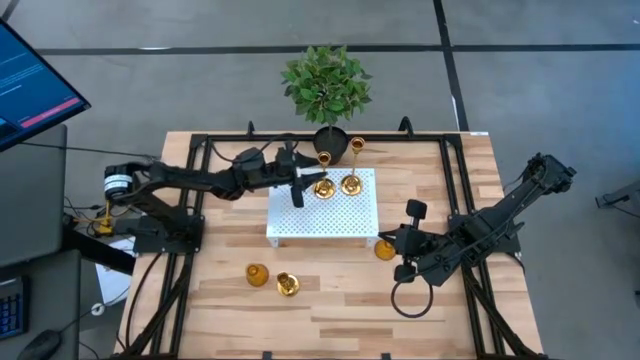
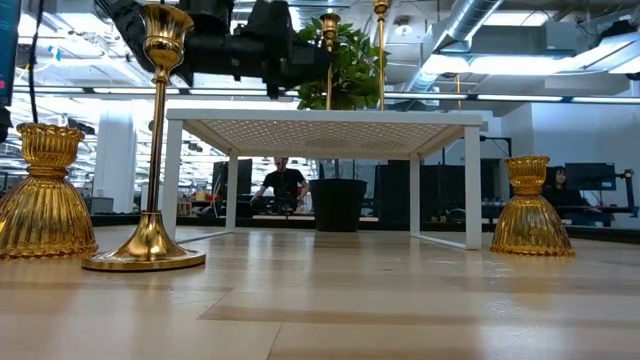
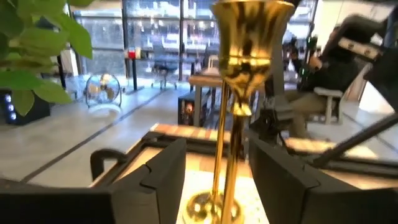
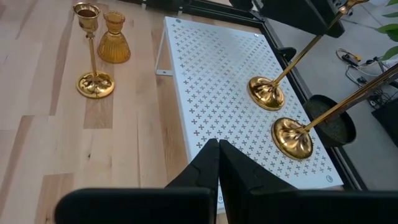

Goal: Pick & Place candle stick holders
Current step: Put the gold candle holder on the shelf

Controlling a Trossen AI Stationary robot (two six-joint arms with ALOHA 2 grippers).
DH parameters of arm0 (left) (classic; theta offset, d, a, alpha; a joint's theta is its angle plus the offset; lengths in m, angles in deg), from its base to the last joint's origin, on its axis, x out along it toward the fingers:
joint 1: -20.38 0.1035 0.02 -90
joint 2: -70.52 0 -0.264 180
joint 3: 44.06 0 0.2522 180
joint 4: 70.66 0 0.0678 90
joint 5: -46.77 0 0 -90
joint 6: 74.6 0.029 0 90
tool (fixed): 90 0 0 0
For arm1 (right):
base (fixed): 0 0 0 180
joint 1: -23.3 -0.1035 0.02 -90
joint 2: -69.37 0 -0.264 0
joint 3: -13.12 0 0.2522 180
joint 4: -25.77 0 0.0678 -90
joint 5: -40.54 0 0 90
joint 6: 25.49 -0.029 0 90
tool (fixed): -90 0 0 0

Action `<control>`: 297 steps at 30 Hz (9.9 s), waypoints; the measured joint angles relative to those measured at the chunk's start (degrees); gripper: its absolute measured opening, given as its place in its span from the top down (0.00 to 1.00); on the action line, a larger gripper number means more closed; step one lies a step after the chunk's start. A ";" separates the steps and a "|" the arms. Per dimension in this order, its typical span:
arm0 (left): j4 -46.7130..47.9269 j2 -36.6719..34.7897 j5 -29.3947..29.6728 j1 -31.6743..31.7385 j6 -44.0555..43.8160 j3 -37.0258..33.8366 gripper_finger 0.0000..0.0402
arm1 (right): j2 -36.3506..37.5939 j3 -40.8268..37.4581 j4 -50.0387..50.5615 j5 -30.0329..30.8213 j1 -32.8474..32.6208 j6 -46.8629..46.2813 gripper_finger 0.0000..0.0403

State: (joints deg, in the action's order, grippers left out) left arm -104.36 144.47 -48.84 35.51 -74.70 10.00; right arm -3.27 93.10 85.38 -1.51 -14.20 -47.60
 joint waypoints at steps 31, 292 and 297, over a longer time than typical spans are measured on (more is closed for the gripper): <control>43.17 -29.77 -18.56 -8.32 4.19 -1.28 0.99 | -3.34 0.04 0.12 0.49 -5.84 -16.71 1.00; 49.58 -13.76 8.74 -1.10 -7.65 8.63 0.64 | -13.86 0.00 -12.82 1.40 -6.34 -17.99 1.00; 50.00 -16.11 8.73 -1.33 -7.50 8.66 0.62 | -13.86 0.00 -12.89 0.18 -6.34 -17.99 1.00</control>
State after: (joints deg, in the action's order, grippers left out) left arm -54.37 128.37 -40.11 34.18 -82.20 18.65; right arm -17.13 93.10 72.48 -1.33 -20.53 -65.59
